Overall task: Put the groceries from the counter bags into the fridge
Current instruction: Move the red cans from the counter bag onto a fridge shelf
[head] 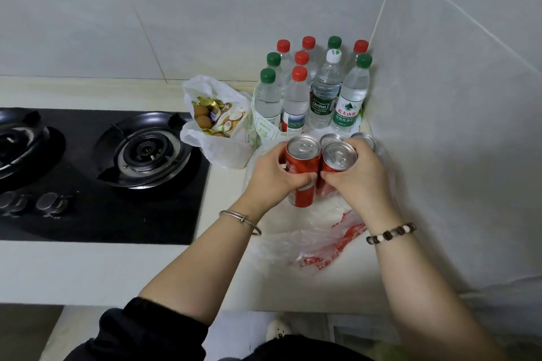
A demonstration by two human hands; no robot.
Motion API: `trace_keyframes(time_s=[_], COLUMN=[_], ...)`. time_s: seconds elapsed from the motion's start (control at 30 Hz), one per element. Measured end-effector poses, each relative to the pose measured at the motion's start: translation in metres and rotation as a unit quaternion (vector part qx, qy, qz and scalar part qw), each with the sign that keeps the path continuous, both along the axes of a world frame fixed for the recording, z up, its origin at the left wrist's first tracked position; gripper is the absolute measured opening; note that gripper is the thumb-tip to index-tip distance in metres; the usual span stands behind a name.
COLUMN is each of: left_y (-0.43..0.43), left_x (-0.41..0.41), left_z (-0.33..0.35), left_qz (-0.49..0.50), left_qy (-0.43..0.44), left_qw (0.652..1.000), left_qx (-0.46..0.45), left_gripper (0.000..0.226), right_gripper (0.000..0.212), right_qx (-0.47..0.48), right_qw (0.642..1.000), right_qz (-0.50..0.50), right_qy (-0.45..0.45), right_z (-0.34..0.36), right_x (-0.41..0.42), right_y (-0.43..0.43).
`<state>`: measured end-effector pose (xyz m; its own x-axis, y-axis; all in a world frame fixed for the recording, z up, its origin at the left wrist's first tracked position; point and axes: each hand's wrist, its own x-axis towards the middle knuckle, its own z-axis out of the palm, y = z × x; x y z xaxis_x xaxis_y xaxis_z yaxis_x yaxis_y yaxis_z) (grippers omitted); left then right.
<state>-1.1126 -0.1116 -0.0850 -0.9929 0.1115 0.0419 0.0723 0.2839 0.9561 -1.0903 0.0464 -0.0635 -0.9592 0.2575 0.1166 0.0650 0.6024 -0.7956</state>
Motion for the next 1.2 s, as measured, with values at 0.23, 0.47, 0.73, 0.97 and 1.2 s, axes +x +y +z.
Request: trace_keyframes(time_s=[0.23,0.47,0.73,0.97,1.2], left_y=[-0.054,-0.129,-0.235,-0.305,-0.327], left_x=[0.033,0.105,0.246,0.388,0.515], left_z=[0.028,0.049,0.06,0.057,0.056], left_qz=[0.06,0.144,0.304,0.474,0.655], left_qy=[0.023,0.032,0.03,0.017,0.018], left_qw=[0.998,0.989,0.952,0.88,0.754], left_qx=[0.012,0.03,0.004,0.005,0.03], left_gripper=[0.054,0.056,0.053,0.056,0.052], right_gripper=[0.053,0.051,0.052,0.051,0.051], right_qx=[-0.016,-0.055,-0.097,-0.116,-0.117], right_qw=[0.997,0.984,0.936,0.843,0.717], right_qz=[0.059,0.162,0.337,0.525,0.684], right_qy=[0.05,0.047,0.017,-0.022,-0.064], right_z=[0.025,0.048,0.059,0.058,0.053], right_x=[0.014,0.057,0.144,0.236,0.33], right_y=[-0.048,-0.122,-0.246,-0.351,-0.435])
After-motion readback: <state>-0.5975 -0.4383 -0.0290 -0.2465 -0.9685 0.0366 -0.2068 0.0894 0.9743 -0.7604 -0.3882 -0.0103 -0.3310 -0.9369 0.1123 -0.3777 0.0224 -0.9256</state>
